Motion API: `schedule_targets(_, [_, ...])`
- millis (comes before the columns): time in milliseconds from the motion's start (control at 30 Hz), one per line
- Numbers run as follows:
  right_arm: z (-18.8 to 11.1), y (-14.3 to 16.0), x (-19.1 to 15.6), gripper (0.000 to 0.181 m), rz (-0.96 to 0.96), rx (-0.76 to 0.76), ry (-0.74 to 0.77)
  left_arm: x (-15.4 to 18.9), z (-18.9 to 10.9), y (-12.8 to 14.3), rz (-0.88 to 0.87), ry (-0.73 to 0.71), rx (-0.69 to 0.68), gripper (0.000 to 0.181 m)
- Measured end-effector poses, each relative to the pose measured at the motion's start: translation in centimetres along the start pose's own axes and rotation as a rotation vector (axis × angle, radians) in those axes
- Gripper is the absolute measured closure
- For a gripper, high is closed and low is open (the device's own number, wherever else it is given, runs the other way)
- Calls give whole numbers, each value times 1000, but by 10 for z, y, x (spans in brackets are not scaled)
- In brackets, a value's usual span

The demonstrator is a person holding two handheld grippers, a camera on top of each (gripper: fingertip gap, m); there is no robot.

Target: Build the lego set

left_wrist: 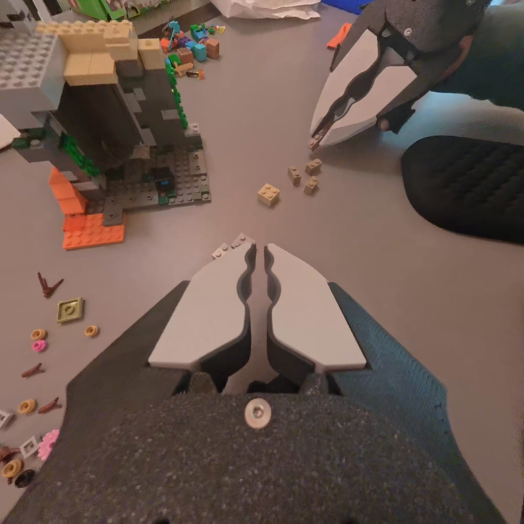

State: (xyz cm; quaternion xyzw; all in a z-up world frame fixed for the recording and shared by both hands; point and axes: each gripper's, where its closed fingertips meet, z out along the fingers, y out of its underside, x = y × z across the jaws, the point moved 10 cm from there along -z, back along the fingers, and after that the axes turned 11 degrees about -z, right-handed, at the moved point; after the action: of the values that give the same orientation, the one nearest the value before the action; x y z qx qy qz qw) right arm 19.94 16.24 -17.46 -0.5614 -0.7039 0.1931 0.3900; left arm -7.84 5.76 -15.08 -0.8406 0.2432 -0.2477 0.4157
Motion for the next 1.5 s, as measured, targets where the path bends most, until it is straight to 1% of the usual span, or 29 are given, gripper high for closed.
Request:
schedule_targets(200, [16,-3,5,173,-23,0,3,-5,2,1,-33,-7,-4,176])
schedule_targets(433, [17,0,7,172,-27,12,-11,-8,5,3,-59,-6,-15,176])
schedule_targets(567, [16,0,8,168,-24,3,-14,-8,6,4,-57,-9,-18,176])
schedule_targets(767, [7,-7,10,164,23,30,23,-8,7,4,-53,-17,-22,176])
schedule_targets(933, [-11,-29,4,166,87,107,119,-9,6,3,-59,-23,-10,176])
schedule_targets(967, [-15,-35,1,168,101,130,140,-9,6,2,-61,-23,-5,176])
schedule_targets(1100, [-25,-58,-11,175,171,249,205,-15,3,-8,-105,0,41,177])
schedule_targets(1233, [-28,-84,-15,181,254,368,275,-28,3,-34,-113,-16,139,181])
schedule_targets(1333, [-23,-98,-10,181,346,378,332,-37,7,-53,-90,-42,232,181])
schedule_targets(1400, [-17,-99,-6,181,416,384,363,-40,11,-57,-77,-43,293,181])
schedule_targets(1500, [-4,-86,-3,181,455,411,406,-41,11,-50,-80,-31,385,181])
